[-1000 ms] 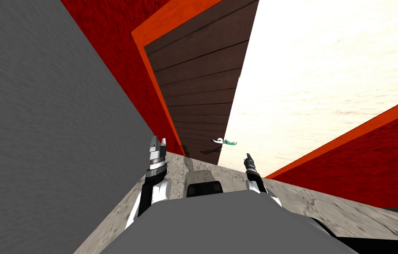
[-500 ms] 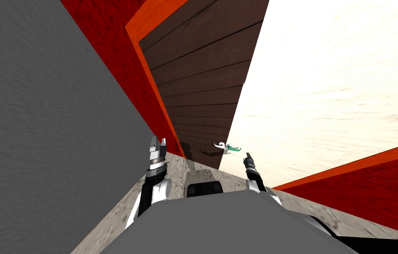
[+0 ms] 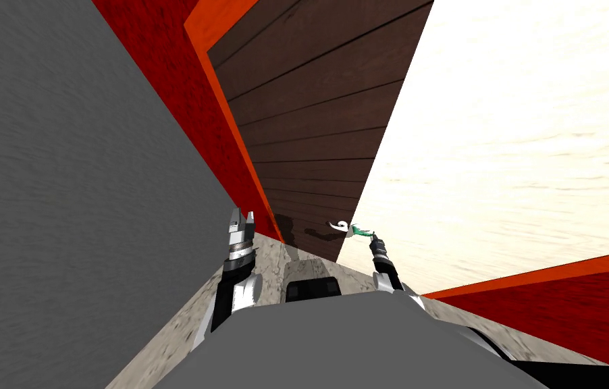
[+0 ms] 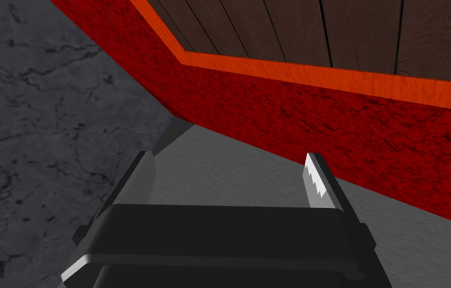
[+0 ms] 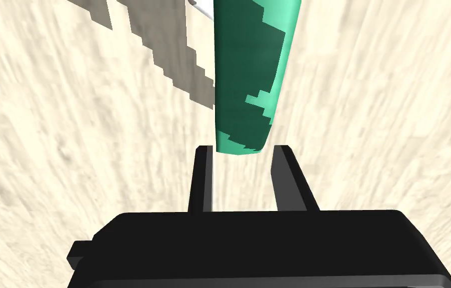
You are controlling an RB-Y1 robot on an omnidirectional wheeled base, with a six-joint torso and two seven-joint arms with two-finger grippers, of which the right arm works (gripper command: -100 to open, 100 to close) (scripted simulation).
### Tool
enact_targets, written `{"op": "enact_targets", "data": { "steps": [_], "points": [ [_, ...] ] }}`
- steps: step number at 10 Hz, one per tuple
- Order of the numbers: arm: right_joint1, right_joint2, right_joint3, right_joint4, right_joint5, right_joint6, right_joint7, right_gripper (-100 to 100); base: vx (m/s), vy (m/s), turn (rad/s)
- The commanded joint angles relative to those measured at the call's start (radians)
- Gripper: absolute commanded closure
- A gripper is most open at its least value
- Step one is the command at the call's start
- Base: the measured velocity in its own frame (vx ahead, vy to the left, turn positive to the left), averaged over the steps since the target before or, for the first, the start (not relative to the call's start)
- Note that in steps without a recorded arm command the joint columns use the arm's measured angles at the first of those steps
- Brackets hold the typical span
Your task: Pull the door open
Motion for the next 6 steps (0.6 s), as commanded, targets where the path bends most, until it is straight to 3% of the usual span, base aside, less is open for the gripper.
{"op": "enact_targets", "data": {
  "steps": [1, 4, 5, 6],
  "points": [
    [0.001, 0.0, 0.0, 0.002, 0.0, 0.002, 0.0, 100, -0.025, 0.007, 0.0],
    [0.001, 0.0, 0.0, 0.002, 0.0, 0.002, 0.0, 100, -0.004, -0.002, 0.001],
    [0.012, -0.01, -0.006, 0.003, -0.003, 0.004, -0.004, -100, -0.109, 0.058, -0.065],
    [0.013, -0.011, -0.005, 0.002, -0.003, 0.004, -0.006, -100, -0.18, 0.095, -0.061]
  ]
}}
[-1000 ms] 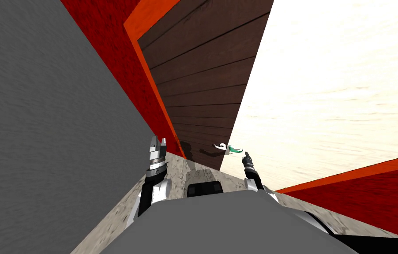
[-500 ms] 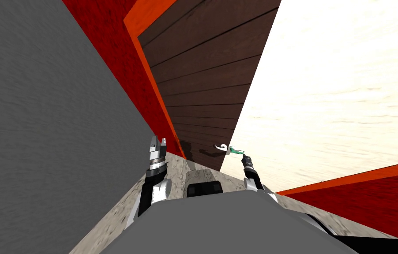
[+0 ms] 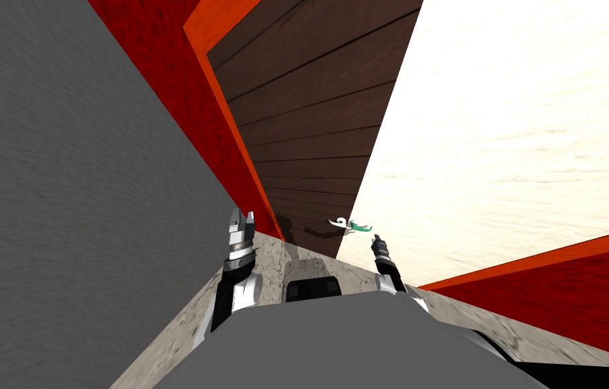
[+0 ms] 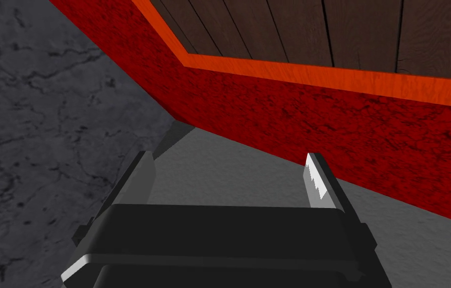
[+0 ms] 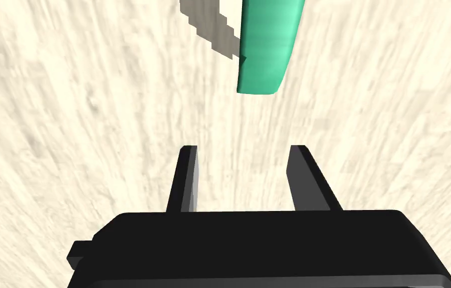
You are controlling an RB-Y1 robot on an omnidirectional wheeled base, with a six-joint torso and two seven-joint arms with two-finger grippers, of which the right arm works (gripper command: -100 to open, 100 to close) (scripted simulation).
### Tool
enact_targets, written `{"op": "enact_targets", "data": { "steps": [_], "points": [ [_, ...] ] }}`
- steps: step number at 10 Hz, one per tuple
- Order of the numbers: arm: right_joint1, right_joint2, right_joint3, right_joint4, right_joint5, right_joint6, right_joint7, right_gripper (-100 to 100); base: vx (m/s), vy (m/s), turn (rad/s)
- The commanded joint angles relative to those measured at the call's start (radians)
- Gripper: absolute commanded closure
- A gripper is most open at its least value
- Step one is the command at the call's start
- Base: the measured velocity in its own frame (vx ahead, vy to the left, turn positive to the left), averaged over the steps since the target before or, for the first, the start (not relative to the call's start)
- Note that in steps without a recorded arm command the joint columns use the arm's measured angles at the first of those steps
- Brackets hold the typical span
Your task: Pull the door open
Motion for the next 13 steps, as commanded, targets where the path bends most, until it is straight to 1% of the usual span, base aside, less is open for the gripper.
{"op": "enact_targets", "data": {
  "steps": [1, 4, 5, 6, 7, 9, 11, 12, 13],
  "points": [
    [0.002, 0.0, 0.004, -0.002, 0.002, 0.001, -0.003, -100, -0.18, 0.131, -0.004],
    [-0.01, 0.01, 0.025, -0.015, 0.014, 0.006, -0.011, -100, -0.177, 0.145, 0.028],
    [-0.021, 0.018, 0.037, -0.022, 0.021, 0.008, -0.014, -100, -0.164, 0.136, 0.076],
    [-0.01, 0.019, 0.029, -0.029, 0.017, 0.011, -0.008, -100, -0.073, 0.06, 0.01],
    [0.018, 0.001, 0.005, -0.017, 0.004, 0.009, -0.004, -100, -0.016, -0.012, -0.175],
    [0.045, -0.021, -0.025, -0.001, -0.011, 0.006, 0.0, -100, 0.034, -0.062, -0.147],
    [0.045, -0.021, -0.025, -0.001, -0.011, 0.006, 0.0, -100, 0.034, -0.056, 0.0],
    [0.056, -0.03, -0.04, 0.007, -0.019, 0.003, 0.004, -100, 0.077, -0.085, -0.057],
    [0.054, -0.03, -0.041, 0.008, -0.02, 0.002, 0.006, -100, 0.161, -0.097, -0.028]
  ]
}}
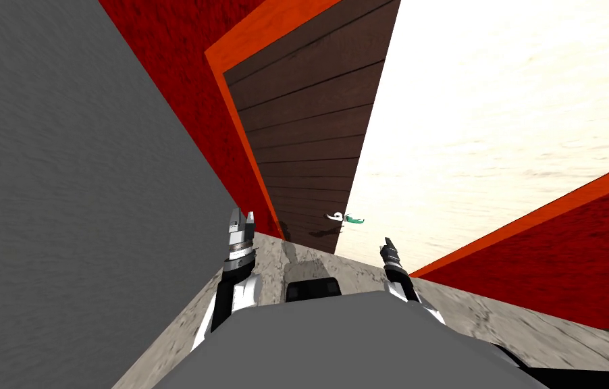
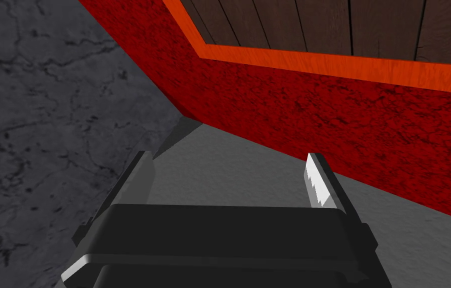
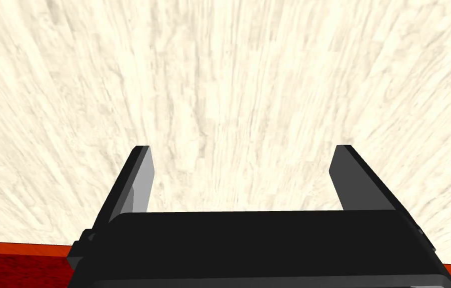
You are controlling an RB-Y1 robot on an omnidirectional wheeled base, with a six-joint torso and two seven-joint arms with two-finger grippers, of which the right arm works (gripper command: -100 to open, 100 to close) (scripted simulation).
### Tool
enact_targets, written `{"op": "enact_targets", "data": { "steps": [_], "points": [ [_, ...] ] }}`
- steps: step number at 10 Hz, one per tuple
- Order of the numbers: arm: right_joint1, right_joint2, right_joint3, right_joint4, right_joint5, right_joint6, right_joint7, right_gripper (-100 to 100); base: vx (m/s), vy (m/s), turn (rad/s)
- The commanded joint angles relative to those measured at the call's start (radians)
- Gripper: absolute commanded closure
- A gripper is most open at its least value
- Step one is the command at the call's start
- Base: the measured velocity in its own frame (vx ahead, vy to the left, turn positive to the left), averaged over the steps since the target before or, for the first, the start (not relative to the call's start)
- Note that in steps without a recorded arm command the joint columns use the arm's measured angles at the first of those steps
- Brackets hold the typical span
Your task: Pull the door open
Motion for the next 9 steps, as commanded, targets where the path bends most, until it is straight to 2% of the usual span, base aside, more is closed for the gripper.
{"op": "enact_targets", "data": {
  "steps": [1, 2, 3, 4, 6, 7, 8, 9],
  "points": [
    [0.006, 0.006, -0.002, -0.018, -0.001, 0.006, 0.006, -100, 0.191, -0.099, 0.043],
    [-0.005, 0.014, 0.005, -0.022, 0.003, 0.005, 0.007, -100, 0.193, -0.105, 0.095],
    [-0.005, 0.014, 0.005, -0.022, 0.003, 0.005, 0.007, -100, 0.114, -0.075, 0.045],
    [-0.03, 0.034, 0.023, -0.031, 0.012, 0.003, 0.009, -100, 0.14, -0.058, 0.164],
    [-0.055, 0.055, 0.043, -0.041, 0.022, 0.001, 0.01, -100, 0.208, -0.013, 0.165],
    [-0.039, 0.05, 0.037, -0.049, 0.019, 0.008, 0.011, -100, 0.102, 0.011, 0.029],
    [-0.039, 0.05, 0.037, -0.049, 0.019, 0.008, 0.011, 100, -0.016, -0.003, -0.023],
    [-0.039, 0.05, 0.037, -0.049, 0.019, 0.008, 0.011, 100, -0.036, -0.004, -0.002]
  ]
}}
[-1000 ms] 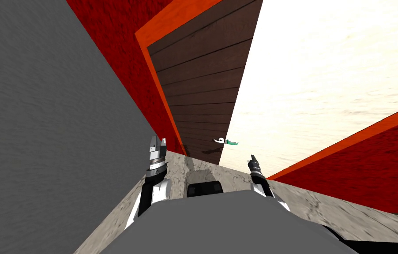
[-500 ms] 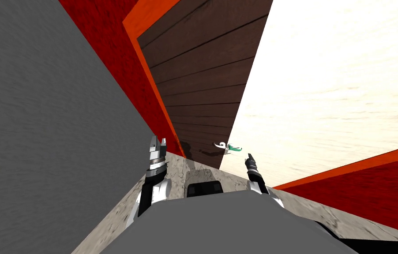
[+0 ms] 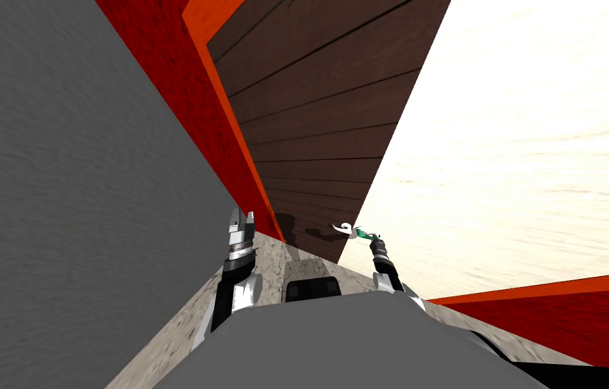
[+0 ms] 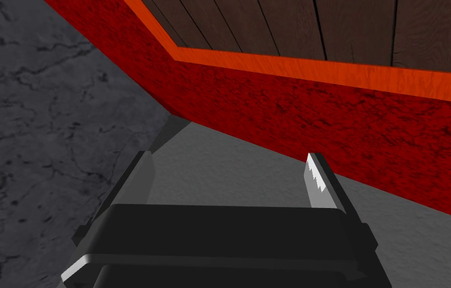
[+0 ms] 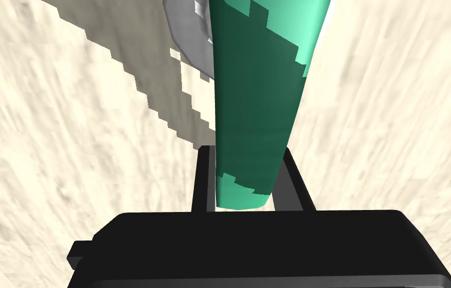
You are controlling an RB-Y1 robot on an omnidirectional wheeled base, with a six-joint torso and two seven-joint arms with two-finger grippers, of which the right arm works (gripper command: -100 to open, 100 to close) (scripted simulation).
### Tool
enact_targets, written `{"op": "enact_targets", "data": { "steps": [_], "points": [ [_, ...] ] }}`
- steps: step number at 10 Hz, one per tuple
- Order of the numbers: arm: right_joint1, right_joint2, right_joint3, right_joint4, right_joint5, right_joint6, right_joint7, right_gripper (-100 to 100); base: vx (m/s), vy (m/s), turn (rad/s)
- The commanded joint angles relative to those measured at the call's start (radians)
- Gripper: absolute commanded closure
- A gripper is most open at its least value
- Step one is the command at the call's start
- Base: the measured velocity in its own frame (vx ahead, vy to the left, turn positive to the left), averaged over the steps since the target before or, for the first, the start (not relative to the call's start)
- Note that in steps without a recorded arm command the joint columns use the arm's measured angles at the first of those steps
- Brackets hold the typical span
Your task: Pull the door open
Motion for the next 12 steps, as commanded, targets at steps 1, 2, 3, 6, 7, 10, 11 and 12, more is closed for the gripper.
{"op": "enact_targets", "data": {
  "steps": [1, 2, 3, 6, 7, 10, 11, 12],
  "points": [
    [0.003, 0.001, 0.0, 0.002, 0.0, 0.003, 0.001, 100, -0.031, 0.001, 0.015],
    [0.003, 0.001, 0.0, 0.002, 0.0, 0.003, 0.001, 100, -0.019, 0.001, 0.006],
    [0.003, 0.001, 0.0, 0.002, 0.0, 0.003, 0.001, 100, -0.008, 0.002, 0.0],
    [0.021, -0.014, -0.003, 0.008, -0.001, 0.002, -0.008, 100, -0.09, 0.0, 0.0],
    [0.027, -0.02, 0.001, 0.008, 0.002, 0.001, -0.016, 100, -0.136, 0.036, 0.031],
    [0.032, -0.032, 0.032, 0.002, 0.021, -0.004, -0.048, 100, -0.184, 0.043, 0.073],
    [0.03, -0.034, 0.047, -0.001, 0.03, -0.006, -0.059, 100, -0.221, 0.004, 0.142],
    [0.028, -0.035, 0.063, -0.005, 0.039, -0.008, -0.071, 100, -0.257, -0.045, 0.135]
  ]
}}
